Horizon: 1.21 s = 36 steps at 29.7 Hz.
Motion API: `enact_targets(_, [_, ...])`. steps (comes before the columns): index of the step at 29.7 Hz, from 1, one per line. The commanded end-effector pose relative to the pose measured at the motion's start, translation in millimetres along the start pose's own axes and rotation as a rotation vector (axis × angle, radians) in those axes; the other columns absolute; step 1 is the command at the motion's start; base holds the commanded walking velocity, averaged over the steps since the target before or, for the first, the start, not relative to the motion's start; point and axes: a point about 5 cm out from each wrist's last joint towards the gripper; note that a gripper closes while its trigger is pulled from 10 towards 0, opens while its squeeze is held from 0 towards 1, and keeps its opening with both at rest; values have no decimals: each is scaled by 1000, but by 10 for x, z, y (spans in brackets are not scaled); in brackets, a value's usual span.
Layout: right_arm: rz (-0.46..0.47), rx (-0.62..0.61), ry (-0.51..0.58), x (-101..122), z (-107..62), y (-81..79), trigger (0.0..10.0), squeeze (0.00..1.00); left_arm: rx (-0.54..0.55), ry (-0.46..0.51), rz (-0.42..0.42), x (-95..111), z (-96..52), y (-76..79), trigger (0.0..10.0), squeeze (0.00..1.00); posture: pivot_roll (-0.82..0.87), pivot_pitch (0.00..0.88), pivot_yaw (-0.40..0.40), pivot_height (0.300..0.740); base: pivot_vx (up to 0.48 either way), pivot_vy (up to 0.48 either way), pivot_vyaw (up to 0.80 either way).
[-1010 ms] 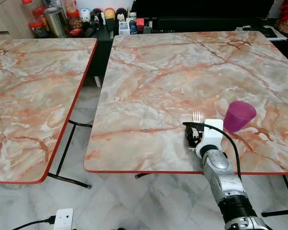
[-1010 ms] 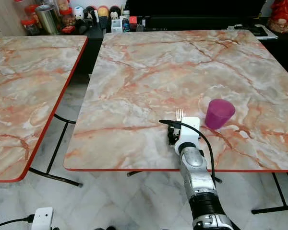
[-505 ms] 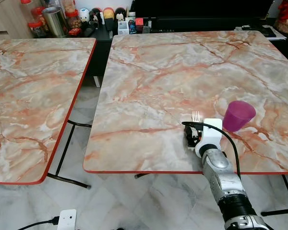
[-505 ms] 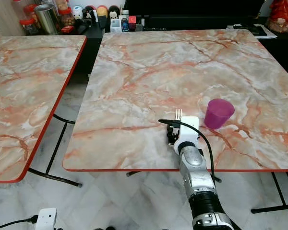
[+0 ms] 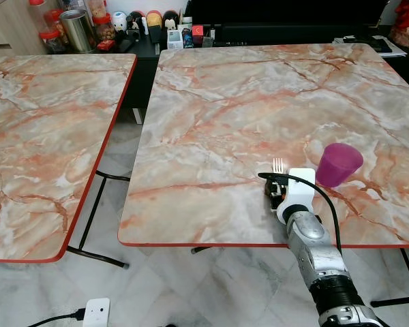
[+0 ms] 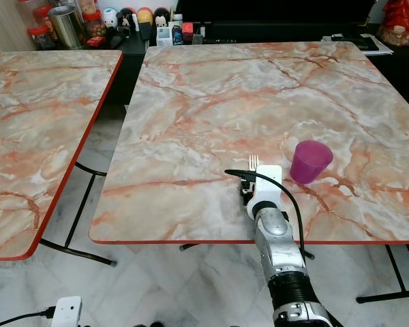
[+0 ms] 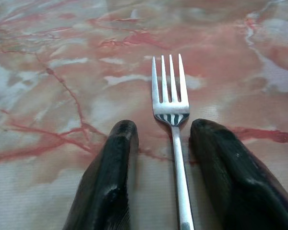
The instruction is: Setting the table
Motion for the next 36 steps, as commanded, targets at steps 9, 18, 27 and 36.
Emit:
enact_targets(9, [-3,8,-32,-49,-6,-13,0,0,-4,-48,-12,-123,-24,-62,10000,0,-83,138,30,740,0,0,0])
enact_targets(18, [-4,12,-29,-45,-8,-17,0,0,-16,-68,-12,-247,-44,56,10000,0,-81,138,29,740,0,0,0])
enact_targets(27, [-3,19,14,27,-9,-29,0,0,-21,-67,-17,-255,-44,101,10000,0,-83,137,31,740,0,0,0])
enact_targets(36, [18,35,205,346,-18,-91,10000,0,-3,-72,-28,-228,-34,98,10000,0,-82,139,31,740,0,0,0])
Point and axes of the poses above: a point about 5 cm out from each wrist's last joint towards the gripper, its own z axis pointing out of the wrist towards the gripper, its own x axis along the axis of the wrist's last joint, y = z × x, and after that the axes turned 5 degrees about z, right-handed
